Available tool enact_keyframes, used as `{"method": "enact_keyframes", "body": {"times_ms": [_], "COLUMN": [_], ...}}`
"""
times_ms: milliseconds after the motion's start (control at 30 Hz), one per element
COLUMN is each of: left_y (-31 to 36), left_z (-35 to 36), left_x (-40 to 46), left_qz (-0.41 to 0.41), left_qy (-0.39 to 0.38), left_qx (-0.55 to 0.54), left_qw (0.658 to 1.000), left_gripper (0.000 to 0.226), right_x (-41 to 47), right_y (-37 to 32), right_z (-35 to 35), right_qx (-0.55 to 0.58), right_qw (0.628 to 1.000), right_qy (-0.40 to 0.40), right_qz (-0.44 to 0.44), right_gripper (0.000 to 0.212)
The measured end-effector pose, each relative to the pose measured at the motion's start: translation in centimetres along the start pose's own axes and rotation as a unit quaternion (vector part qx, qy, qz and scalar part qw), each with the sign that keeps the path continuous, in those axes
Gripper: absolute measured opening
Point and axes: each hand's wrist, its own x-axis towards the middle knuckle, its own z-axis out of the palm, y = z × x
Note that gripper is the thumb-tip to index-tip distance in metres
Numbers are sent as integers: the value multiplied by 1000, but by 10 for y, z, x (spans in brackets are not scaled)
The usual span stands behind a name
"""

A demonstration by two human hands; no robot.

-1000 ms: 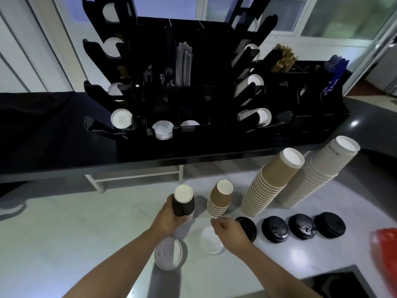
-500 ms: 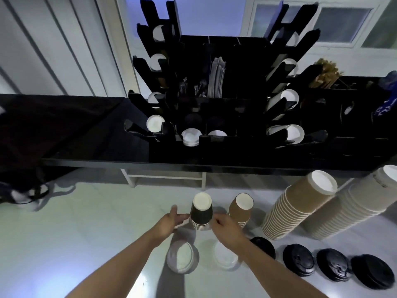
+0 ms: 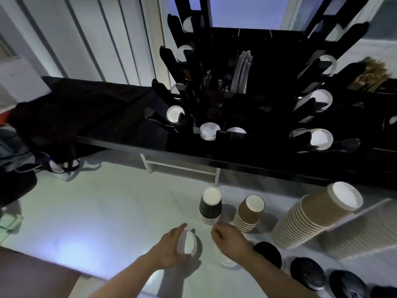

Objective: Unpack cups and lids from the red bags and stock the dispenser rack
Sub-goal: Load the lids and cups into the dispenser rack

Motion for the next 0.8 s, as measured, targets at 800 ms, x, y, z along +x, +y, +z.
{"method": "enact_keyframes", "body": {"times_ms": [800], "left_y": [-19], "left_z": [42], "left_x": [3], "left_qz": [9], "left_qy": [156], "left_qx": [-3], "left_qw": [988], "left_gripper": [103], "right_x": [26], "right_y": [-48], "right_z": [62], "right_qx": [105], "right_qw": [968], "right_qy": [-112], "right_qz": [197], "right_gripper": [48]}}
